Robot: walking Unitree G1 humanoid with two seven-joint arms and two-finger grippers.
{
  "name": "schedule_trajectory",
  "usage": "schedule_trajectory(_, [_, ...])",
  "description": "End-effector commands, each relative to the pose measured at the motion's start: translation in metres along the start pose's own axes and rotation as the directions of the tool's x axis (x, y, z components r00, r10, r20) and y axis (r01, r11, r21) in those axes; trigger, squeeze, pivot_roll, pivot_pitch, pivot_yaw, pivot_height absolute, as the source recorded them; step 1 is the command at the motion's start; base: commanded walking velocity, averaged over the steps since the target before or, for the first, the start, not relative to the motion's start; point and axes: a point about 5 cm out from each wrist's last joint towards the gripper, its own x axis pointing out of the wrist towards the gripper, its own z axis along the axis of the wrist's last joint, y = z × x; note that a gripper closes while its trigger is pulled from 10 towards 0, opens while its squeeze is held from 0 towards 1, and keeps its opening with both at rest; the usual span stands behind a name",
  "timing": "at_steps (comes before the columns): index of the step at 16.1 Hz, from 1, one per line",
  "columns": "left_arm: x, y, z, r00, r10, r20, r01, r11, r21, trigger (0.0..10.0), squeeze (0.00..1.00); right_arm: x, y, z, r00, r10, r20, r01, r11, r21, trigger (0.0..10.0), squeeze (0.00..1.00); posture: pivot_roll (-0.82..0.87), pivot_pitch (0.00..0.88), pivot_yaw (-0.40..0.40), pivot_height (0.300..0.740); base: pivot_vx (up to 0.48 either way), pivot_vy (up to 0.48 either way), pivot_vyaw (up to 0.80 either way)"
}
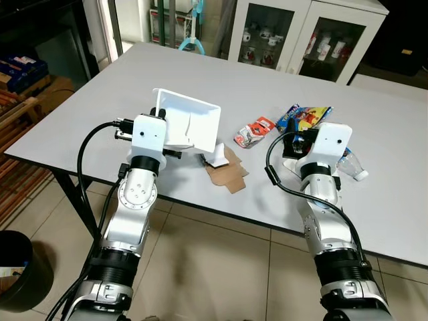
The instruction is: Picking trash to rubbish bin
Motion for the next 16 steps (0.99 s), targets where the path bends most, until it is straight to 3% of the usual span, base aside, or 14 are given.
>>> schedule_trajectory(1, [0.0018,-0.0039,0.0019,1.0,0.0,0.004,0.0,1.0,0.0,10.0,0.0,-0.002,0.0006,-0.0031,1.0,0.008,-0.01,-0.008,1.0,0.008,10.0,0.0,-0.05,0.0,-0.097,0.74,-0.337,0.0,0.0])
schedule_trajectory(16, [-0.0002,-0.0015,0.0045,1.0,0.012,0.004,-0.012,1.0,-0.004,10.0,0.0,-0.0041,-0.0053,-0.0081,0.999,0.013,-0.046,-0.012,1.0,0.005,10.0,0.0,-0.05,0.016,-0.105,0.74,-0.315,0.0,0.0])
